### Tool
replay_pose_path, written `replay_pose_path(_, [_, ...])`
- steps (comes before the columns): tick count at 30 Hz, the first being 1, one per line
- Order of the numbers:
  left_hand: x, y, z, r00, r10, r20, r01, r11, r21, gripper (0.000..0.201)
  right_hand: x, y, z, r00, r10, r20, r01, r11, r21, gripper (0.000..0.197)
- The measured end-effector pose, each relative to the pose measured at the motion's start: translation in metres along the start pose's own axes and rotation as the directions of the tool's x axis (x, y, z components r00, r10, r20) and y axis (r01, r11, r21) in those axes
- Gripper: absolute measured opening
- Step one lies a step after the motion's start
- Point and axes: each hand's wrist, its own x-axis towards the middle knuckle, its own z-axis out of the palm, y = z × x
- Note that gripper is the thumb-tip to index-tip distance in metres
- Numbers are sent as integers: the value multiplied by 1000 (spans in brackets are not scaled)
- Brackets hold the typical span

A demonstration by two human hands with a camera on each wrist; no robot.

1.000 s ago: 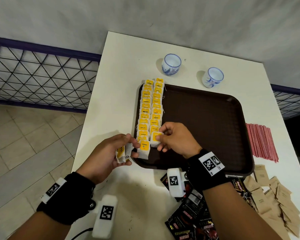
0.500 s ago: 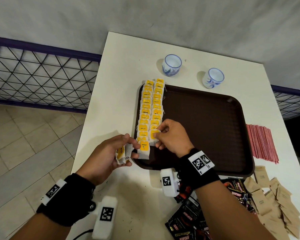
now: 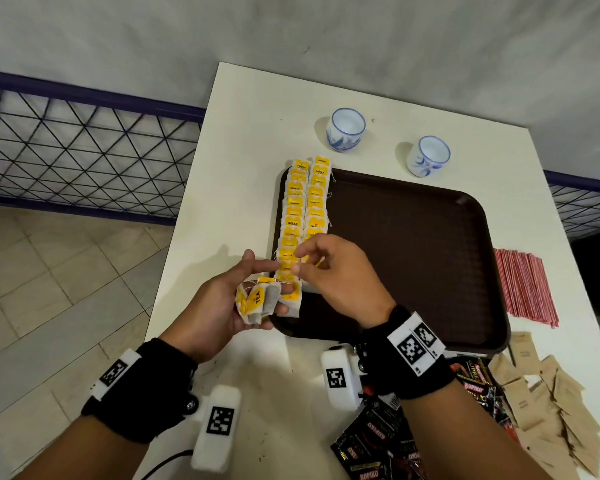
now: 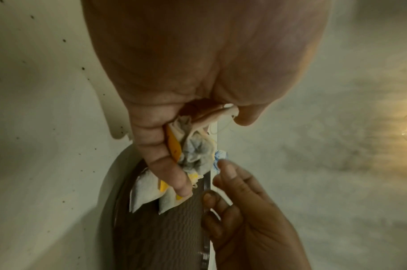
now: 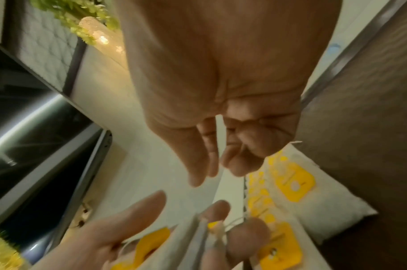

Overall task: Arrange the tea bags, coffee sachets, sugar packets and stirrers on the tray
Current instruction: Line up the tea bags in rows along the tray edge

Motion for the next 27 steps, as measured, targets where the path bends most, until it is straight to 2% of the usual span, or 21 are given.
replay_pose_path(4, [3, 0, 7, 1000, -11, 24, 10, 1000, 15, 54, -10, -19, 8, 967, -152, 204, 148, 988, 34, 16])
replay_pose_path(6, [4, 0, 9, 999, -27, 21, 27, 1000, 10, 51, -11, -22, 13, 943, -201, 264, 221, 974, -49, 19])
replay_pose_path(8, [5, 0, 9, 999, -40, 15, 40, 999, 16, 50, -10, -23, 15, 930, -194, 312, 243, 962, -126, 22])
replay_pose_path(14, [3, 2, 9, 998, -52, 43, 49, 996, 78, 58, -12, -28, 11, 875, -128, 466, 237, 954, -183, 34])
replay_pose_path(17, [3, 3, 9, 998, -55, 41, 51, 995, 91, 54, -12, -27, 13, 881, -145, 451, 237, 959, -154, 27])
replay_pose_path(20, [2, 3, 8, 998, -43, 44, 39, 995, 89, 51, -12, -24, 10, 912, -180, 368, 228, 969, -92, 15])
replay_pose_path(27, [0, 5, 6, 995, -76, 66, 73, 996, 55, 50, -13, -24, -5, 955, -171, 242, 184, 982, -33, 12])
